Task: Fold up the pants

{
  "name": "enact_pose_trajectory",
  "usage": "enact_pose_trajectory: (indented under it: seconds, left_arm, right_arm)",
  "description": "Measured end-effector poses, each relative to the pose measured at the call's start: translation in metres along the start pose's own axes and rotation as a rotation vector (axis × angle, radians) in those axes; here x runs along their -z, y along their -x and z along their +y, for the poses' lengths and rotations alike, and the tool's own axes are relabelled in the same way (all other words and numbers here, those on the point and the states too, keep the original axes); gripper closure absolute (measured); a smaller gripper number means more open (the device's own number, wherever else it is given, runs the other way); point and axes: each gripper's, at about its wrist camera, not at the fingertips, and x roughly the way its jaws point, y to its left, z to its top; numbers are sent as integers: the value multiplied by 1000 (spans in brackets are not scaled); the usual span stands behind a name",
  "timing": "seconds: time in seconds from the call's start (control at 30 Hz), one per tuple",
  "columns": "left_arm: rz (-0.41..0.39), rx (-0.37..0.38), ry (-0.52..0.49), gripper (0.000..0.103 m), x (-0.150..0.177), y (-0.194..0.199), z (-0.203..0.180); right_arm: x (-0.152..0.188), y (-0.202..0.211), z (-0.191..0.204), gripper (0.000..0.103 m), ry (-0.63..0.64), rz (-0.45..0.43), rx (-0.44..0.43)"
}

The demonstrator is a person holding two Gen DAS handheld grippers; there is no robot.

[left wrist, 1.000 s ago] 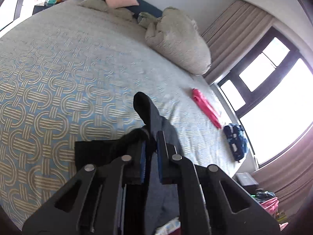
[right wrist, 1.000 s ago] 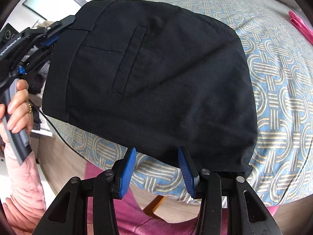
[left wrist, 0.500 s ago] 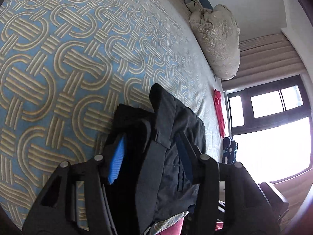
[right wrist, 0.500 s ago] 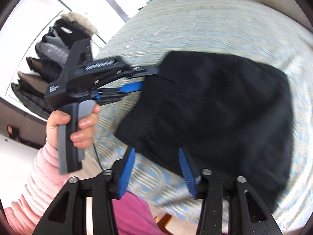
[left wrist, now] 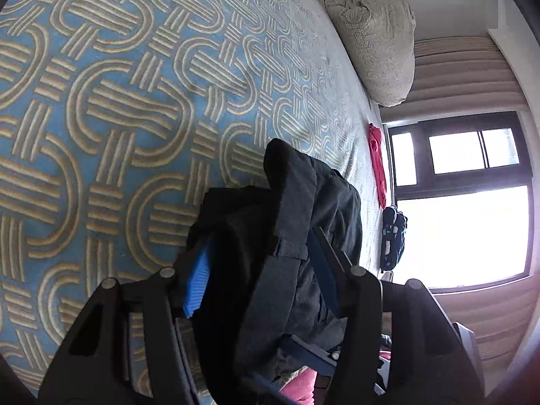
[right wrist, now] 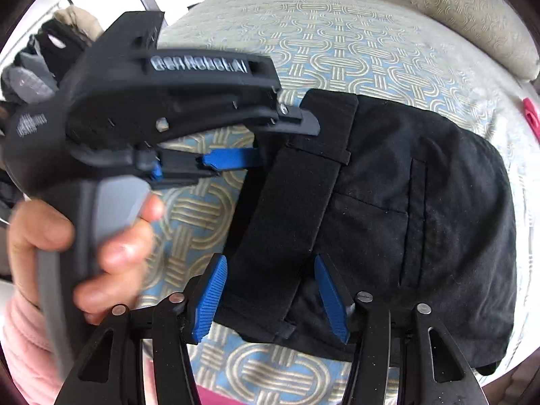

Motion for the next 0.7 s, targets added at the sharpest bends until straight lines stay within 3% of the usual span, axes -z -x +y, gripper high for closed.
enact_pose_trajectory:
  seconds: [0.07,0.13,0.17,0.2,0.5,0.57,0.63,0.7]
  left_arm:
    - [4,-18,-36,46,0,1,-4]
    - [2,-50,-64,52,0,0,-9]
    - [-3,-77,-81,64,0,-1,-11]
    - [-6,-109,-95,67,-1,-3,-13]
    - [-12,-122,-108,71,4,-2,-17]
    - [-16,-141,-83,64,13,-2,-17]
    - [-21,-136,-86,47,28,1,-20]
    - [-21,-144,-117,45,47,5,-25]
  right_arm:
    - [3,-5,2,96,32,-9,81]
    - [7,-4,-3,100,38,-20,65]
    - [10,-3,-5,102,44,-19,56]
    - [14,-1,-7,103,58,-15,54]
    - [62,19,-27,102,151,72,-105]
    - [65,25,-32,102,171,40,-63]
    - [66,35,-37,102,189,2,-29]
    - [68,46,-42,102,202,-34,1]
